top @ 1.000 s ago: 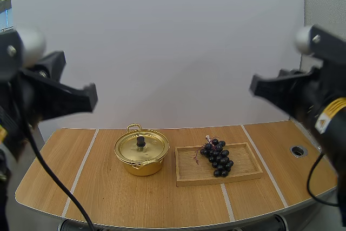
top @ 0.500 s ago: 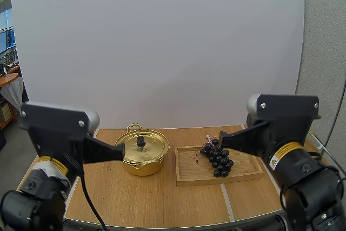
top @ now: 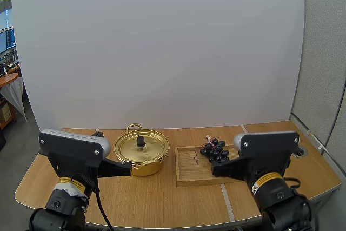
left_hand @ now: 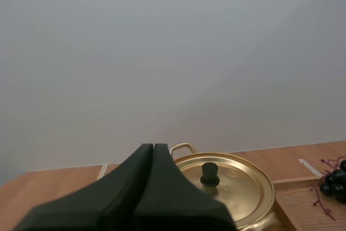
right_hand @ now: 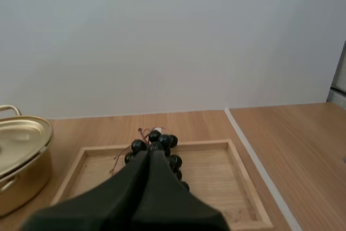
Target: Open the pot, put the pineapple inside, and close it
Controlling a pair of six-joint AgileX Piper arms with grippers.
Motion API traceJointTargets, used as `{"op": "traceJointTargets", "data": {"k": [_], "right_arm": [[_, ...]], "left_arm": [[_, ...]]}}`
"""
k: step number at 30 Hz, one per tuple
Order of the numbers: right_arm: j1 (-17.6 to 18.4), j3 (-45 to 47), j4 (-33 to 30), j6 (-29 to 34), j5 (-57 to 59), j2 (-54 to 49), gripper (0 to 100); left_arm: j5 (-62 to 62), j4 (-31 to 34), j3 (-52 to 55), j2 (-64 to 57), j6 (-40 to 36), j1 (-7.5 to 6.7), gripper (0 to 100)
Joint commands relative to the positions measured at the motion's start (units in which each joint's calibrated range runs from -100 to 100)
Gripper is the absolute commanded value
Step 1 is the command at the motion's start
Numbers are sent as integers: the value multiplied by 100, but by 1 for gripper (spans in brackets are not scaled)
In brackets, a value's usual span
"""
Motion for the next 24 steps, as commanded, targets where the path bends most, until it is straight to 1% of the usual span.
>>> {"op": "traceJointTargets", "data": {"k": [1,2,3,7,10,12,13,15,19,21,24], "right_arm": [[-111,503,131,-42,-250,-34,0],[-111,503,157,-42,-153,-34,0],[-111,503,259,-42,120,-34,0],[-111,503,639,-42,294,-34,0],[-111,503,651,-60,661,-34,0],[-111,503,651,-78,863,-34,0],[-111,503,651,-78,872,-34,0],[-111,503,651,-88,912,-34,0],[-111,503,1033,-690,1071,-34,0],[-111,503,1204,-916,1129,-34,0],[-111,503,1242,-975,1129,-34,0]], "left_arm": [[-340,76,431,-31,-427,28,0],[-301,76,431,-31,-463,28,0],[226,76,431,-31,-640,28,0],[544,76,431,-31,-903,44,0],[872,76,431,-31,-937,67,0],[1365,76,431,-31,-937,76,0],[1606,76,431,-31,-937,76,0],[1711,76,431,-31,-937,76,0],[1796,76,431,-31,-903,76,0],[1812,76,431,-31,-701,76,0],[1812,76,431,-31,-639,76,0]]}}
